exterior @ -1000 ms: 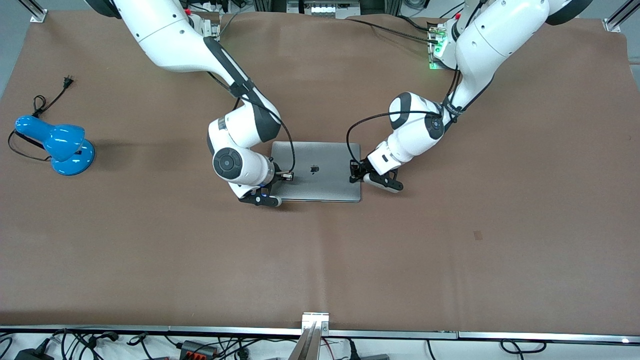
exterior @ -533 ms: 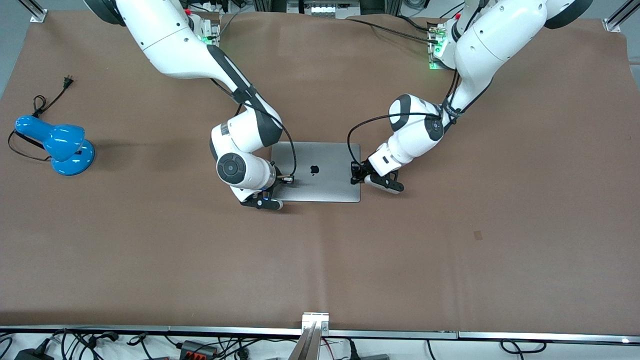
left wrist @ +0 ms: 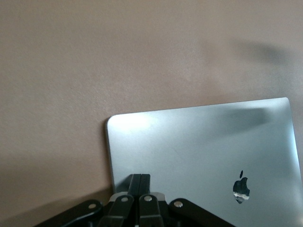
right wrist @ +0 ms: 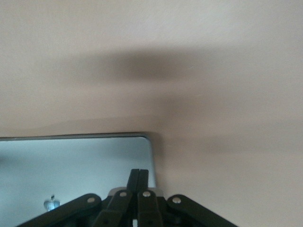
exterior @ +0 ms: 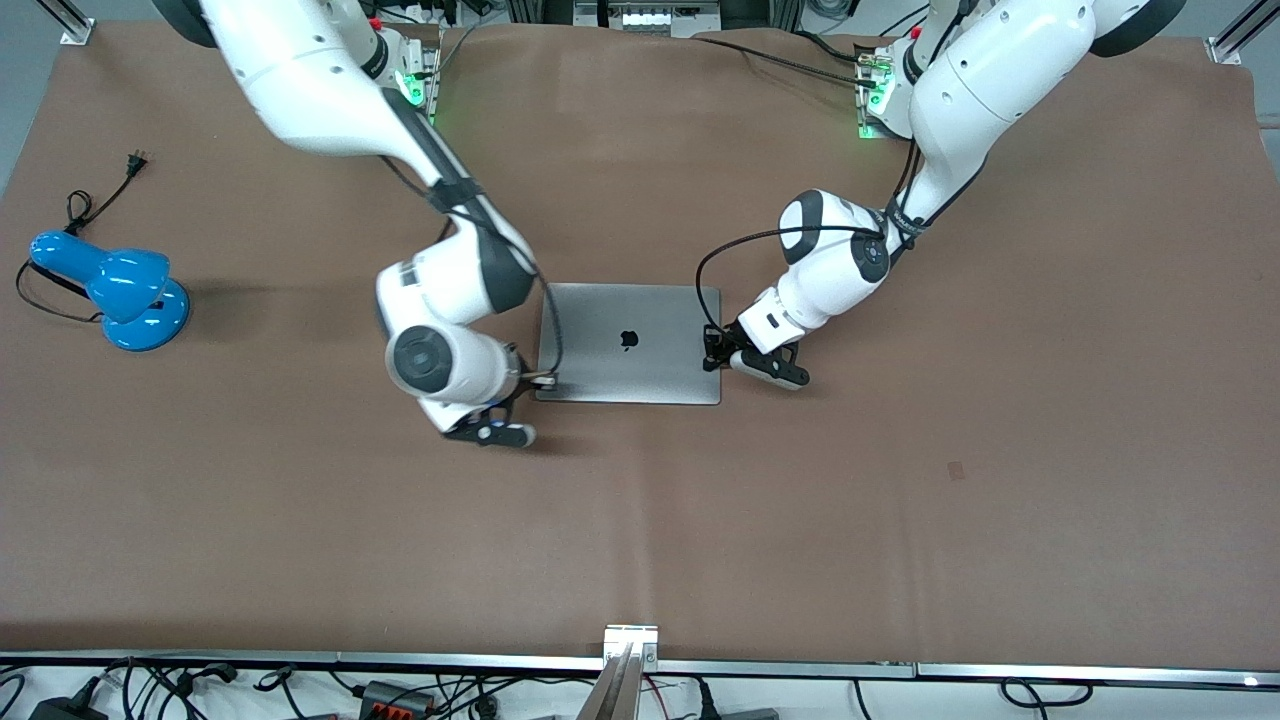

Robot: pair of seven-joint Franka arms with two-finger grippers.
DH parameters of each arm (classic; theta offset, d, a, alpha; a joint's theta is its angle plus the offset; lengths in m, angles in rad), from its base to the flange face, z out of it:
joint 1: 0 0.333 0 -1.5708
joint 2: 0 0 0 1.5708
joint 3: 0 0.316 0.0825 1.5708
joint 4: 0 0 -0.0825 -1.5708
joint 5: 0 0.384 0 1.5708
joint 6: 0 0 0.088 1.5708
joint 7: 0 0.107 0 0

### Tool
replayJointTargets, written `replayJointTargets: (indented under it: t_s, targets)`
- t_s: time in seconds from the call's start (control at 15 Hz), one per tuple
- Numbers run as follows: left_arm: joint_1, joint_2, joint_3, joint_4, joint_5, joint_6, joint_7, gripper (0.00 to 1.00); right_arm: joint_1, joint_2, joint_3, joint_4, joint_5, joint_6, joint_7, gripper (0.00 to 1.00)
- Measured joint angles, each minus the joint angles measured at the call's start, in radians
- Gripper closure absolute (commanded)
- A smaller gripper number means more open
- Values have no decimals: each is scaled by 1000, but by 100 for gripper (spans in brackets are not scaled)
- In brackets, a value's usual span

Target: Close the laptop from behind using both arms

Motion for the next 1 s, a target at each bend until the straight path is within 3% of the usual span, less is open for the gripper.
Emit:
replayJointTargets:
  t_s: [0.2, 0.6, 0.8, 1.0]
  targets:
    - [5, -96, 39, 35, 2, -227, 6, 99, -41, -62, -1, 68, -37, -154, -30, 100]
    - [13, -357, 134, 53, 14, -667, 4, 99, -144, -261, -5, 80, -82, -414, -183, 100]
    - [16, -411, 201, 89, 169, -853, 1, 99, -251, -349, -10, 80, -82, -512, -291, 100]
    - [22, -424, 232, 206, 347, -1090, -32, 99, -343, -416, -11, 78, -82, -579, -400, 100]
